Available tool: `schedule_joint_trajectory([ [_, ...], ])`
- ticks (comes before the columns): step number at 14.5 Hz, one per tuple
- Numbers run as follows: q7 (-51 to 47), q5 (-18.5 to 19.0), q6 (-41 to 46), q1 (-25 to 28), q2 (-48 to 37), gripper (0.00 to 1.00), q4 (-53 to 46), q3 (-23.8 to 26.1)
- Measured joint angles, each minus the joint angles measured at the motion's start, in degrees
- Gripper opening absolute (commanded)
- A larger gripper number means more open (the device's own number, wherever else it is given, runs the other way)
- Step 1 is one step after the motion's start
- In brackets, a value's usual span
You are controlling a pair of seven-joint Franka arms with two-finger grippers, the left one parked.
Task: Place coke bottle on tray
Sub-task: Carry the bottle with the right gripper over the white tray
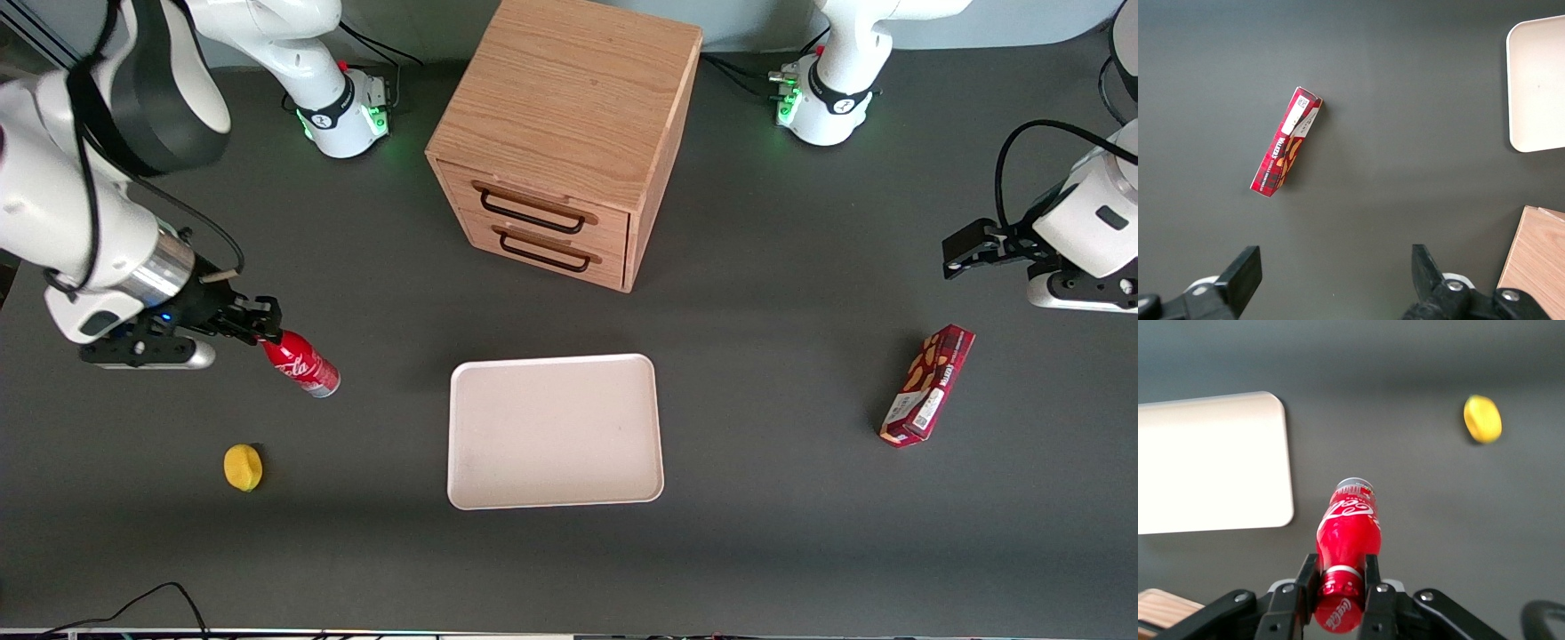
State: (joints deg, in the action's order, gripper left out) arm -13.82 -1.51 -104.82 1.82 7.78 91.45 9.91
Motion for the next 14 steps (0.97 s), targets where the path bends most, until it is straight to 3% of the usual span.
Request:
schedule_joint_trajectory([
  [4,-5.7,-0.3,1.6,4.4,5.2,0.0,-8.1,0.3],
  [9,-11.2,-0.3,0.8,9.6,20.5,0.0,-20.6,0.3],
  [14,-11.3,-0.3,-7.9,10.0,32.2,0.0,-27.0,0.2],
])
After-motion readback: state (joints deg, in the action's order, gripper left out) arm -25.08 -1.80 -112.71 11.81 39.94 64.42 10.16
